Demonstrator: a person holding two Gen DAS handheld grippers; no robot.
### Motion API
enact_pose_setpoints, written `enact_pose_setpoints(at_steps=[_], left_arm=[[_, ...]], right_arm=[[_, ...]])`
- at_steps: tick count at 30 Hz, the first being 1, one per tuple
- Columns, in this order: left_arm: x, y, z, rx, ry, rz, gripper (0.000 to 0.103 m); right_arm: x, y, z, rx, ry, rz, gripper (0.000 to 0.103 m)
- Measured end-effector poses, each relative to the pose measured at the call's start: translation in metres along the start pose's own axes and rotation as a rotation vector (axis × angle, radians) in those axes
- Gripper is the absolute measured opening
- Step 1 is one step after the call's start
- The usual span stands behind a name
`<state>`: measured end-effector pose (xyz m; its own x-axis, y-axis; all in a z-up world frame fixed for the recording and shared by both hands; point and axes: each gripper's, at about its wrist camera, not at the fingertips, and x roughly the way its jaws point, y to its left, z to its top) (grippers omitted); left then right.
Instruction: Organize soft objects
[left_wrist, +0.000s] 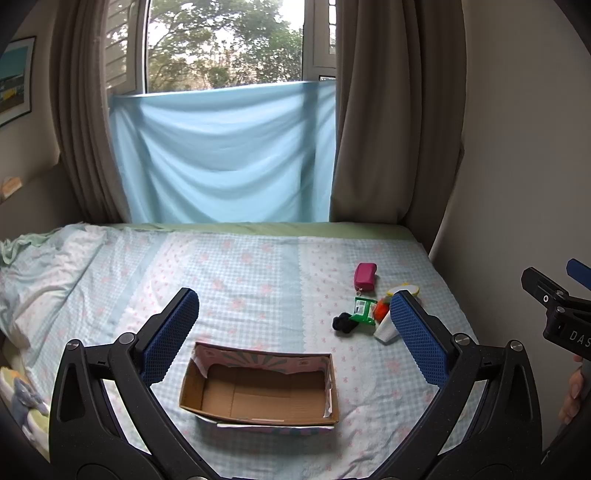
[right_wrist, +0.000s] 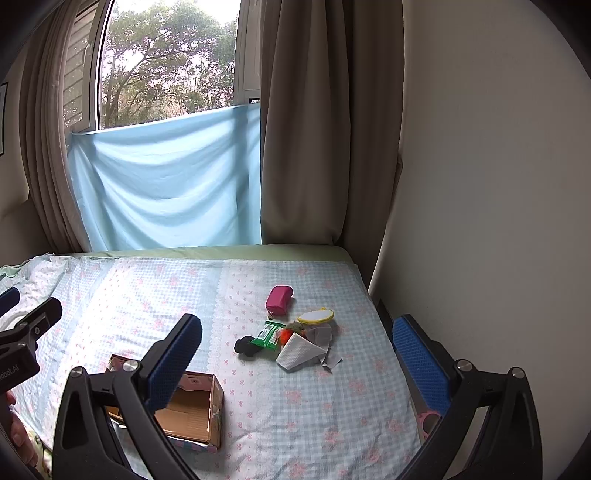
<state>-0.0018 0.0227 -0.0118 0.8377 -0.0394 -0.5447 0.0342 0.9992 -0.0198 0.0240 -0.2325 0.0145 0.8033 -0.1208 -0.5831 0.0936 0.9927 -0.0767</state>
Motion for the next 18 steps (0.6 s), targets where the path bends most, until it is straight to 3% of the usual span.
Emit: enact_pose_setpoints(at_steps=[12,18], left_arm=[[0.007,0.000,0.004,0.006,-0.010,0.014,0.103],[0.033,-0.005,0.019,0.062,0.049,-0.004,0.103]], right_arm=[[0.009,0.001,0.006,0.012,0.033,0.002,0.103],[0.030,-0.008,0.009,0.064,0.077,-0.033,0.103]])
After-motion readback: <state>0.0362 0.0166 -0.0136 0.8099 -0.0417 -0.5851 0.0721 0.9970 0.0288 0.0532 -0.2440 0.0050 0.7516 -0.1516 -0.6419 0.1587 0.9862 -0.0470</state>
